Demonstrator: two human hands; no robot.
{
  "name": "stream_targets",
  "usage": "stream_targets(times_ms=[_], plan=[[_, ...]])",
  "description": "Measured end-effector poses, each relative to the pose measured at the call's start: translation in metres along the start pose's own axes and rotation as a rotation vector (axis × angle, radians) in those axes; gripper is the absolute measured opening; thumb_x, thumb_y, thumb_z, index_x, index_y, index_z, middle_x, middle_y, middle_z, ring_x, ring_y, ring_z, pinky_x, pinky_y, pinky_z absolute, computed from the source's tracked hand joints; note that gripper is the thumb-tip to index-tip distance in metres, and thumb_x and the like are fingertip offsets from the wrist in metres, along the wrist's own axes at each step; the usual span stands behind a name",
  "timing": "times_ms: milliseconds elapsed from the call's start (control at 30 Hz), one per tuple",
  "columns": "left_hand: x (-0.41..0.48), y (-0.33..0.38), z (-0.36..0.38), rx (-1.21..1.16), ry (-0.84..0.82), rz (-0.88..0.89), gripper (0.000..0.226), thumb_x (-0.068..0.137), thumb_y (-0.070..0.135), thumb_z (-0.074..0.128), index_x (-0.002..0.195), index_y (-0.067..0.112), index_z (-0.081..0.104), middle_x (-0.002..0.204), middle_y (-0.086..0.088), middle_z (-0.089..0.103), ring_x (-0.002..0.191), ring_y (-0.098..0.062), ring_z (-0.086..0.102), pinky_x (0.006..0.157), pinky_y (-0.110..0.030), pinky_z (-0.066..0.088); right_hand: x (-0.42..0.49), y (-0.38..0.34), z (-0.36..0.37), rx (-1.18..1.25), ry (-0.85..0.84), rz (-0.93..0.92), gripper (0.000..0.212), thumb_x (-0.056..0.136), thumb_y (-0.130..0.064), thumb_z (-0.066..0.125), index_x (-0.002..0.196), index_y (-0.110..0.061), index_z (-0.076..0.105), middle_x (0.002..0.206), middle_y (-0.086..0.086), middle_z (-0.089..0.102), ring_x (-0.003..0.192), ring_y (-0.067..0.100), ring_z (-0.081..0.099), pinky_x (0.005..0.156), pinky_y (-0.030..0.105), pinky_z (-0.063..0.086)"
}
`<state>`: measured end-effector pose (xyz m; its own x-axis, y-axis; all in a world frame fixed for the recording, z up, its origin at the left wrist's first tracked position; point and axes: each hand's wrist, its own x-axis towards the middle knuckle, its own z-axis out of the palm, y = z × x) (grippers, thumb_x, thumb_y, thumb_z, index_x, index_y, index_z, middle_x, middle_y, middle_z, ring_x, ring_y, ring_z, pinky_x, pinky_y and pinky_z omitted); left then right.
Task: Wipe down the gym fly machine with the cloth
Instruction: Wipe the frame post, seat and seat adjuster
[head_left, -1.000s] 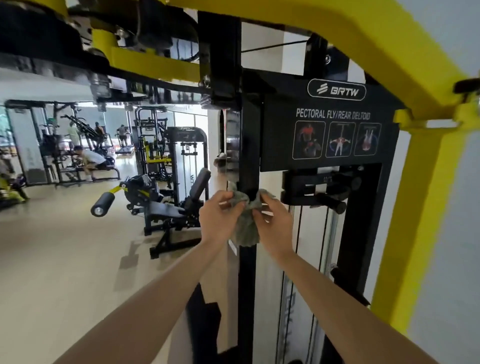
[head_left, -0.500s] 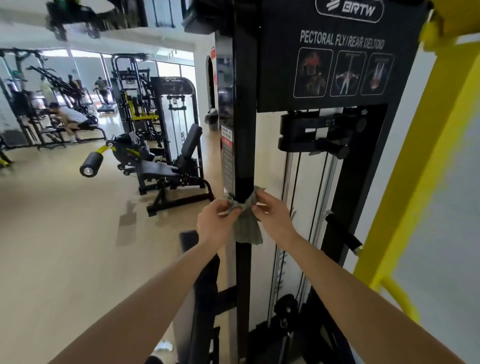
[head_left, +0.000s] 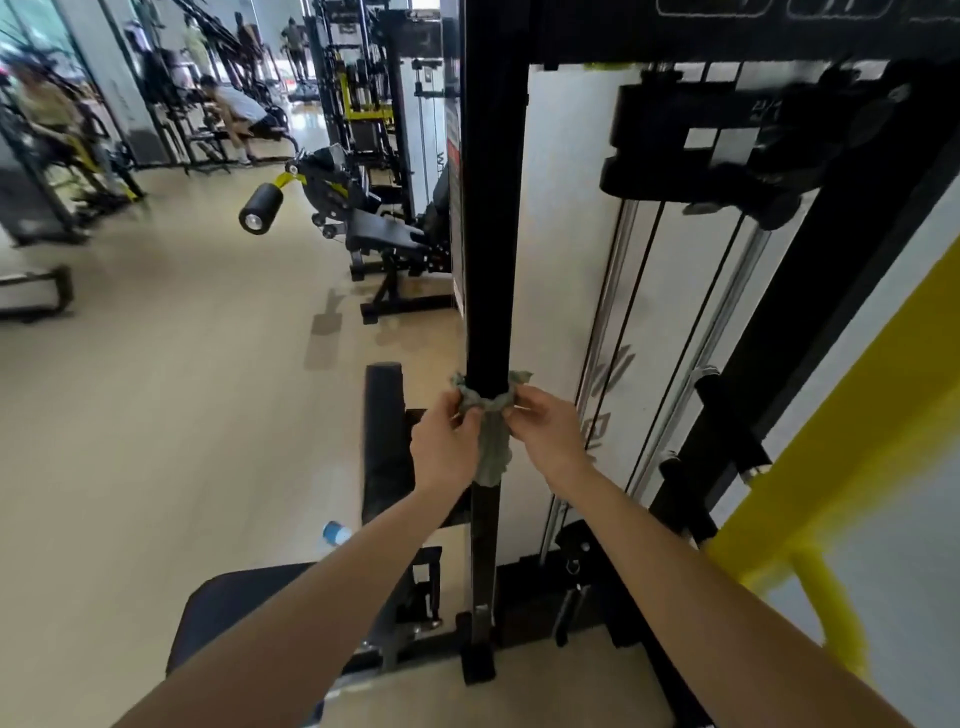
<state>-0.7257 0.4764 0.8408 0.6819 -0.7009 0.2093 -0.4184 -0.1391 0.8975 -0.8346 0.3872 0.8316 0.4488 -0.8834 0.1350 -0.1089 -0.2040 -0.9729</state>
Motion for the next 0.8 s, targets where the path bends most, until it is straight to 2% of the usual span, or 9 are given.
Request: stream_targets(times_ms=[133,300,367,400,467,533,633,700,800], plan=[[-0.014,-0.022,0.015,-0.021,0.002,-0.064,0.011,0.102,0.020,0.057,0.111,0.025,0.058,0.094,0.020,0.060,0.086,0.010,0.057,0.067,-0.003,0.043,0.000,0.032,0.005,0.063,-0.046,0.073,0.047,0.092,-0.004,0.068,0.090,-0.051,0.075,0.096,-0.015,0.077,0.093,0.007,0.073,0.092,0.041,0.060],[-0.030,-0.060,0.037,-0.058,-0.028,-0.186,0.010,0.103,0.018,0.054,0.111,0.023,0.057,0.097,0.014,0.064,0.092,-0.003,0.062,0.073,-0.014,0.047,-0.005,0.066,0.011,0.011,-0.123,0.140,0.048,0.094,-0.014,0.067,0.091,-0.062,0.069,0.095,-0.019,0.075,0.090,0.005,0.072,0.090,0.045,0.060],[-0.035,-0.078,0.046,-0.059,-0.052,-0.229,0.014,0.104,0.016,0.051,0.117,0.017,0.056,0.099,0.010,0.065,0.092,-0.005,0.062,0.078,-0.022,0.051,-0.007,0.081,0.013,0.037,-0.144,0.188,0.047,0.094,-0.011,0.066,0.097,-0.057,0.070,0.100,-0.016,0.076,0.095,0.007,0.072,0.093,0.046,0.058],[-0.038,-0.087,0.051,-0.056,-0.063,-0.248,0.017,0.104,0.015,0.050,0.120,0.014,0.055,0.099,0.009,0.064,0.089,-0.005,0.062,0.077,-0.023,0.050,-0.009,0.088,0.014,0.069,-0.159,0.226,0.045,0.094,-0.008,0.066,0.107,-0.052,0.070,0.107,-0.013,0.076,0.101,0.009,0.072,0.097,0.047,0.056],[-0.042,-0.104,0.061,-0.059,-0.081,-0.287,0.022,0.104,0.012,0.047,0.126,0.009,0.053,0.099,0.009,0.062,0.088,-0.005,0.061,0.070,-0.014,0.047,-0.015,0.105,0.016,0.120,-0.208,0.297,0.047,0.096,-0.006,0.064,0.132,-0.035,0.065,0.124,-0.004,0.071,0.114,0.016,0.068,0.103,0.048,0.052],[-0.045,-0.119,0.070,-0.082,-0.103,-0.333,0.029,0.104,0.009,0.045,0.132,0.007,0.049,0.104,0.006,0.062,0.095,-0.012,0.063,0.073,-0.016,0.046,-0.021,0.122,0.018,0.150,-0.254,0.355,0.052,0.097,-0.005,0.062,0.143,-0.028,0.056,0.135,0.000,0.065,0.121,0.021,0.063,0.106,0.050,0.050],[-0.046,-0.136,0.081,-0.128,-0.158,-0.406,0.038,0.103,0.003,0.046,0.140,0.004,0.043,0.115,-0.006,0.063,0.108,-0.026,0.064,0.092,-0.037,0.052,-0.026,0.142,0.022,0.171,-0.283,0.440,0.059,0.096,0.000,0.063,0.146,-0.029,0.051,0.140,-0.001,0.061,0.125,0.026,0.061,0.102,0.053,0.052],[-0.045,-0.143,0.088,-0.160,-0.195,-0.472,0.045,0.101,-0.001,0.049,0.144,0.001,0.038,0.126,-0.018,0.061,0.117,-0.038,0.060,0.102,-0.052,0.049,-0.028,0.150,0.024,0.178,-0.295,0.506,0.060,0.096,0.002,0.062,0.147,-0.030,0.051,0.141,0.000,0.059,0.125,0.030,0.060,0.099,0.057,0.053],[-0.042,-0.153,0.094,-0.166,-0.229,-0.563,0.049,0.100,0.001,0.052,0.147,0.005,0.037,0.130,-0.019,0.059,0.120,-0.038,0.058,0.104,-0.055,0.047,-0.027,0.160,0.026,0.179,-0.324,0.562,0.059,0.096,0.004,0.060,0.145,-0.028,0.052,0.140,0.002,0.060,0.123,0.031,0.060,0.101,0.057,0.052]])
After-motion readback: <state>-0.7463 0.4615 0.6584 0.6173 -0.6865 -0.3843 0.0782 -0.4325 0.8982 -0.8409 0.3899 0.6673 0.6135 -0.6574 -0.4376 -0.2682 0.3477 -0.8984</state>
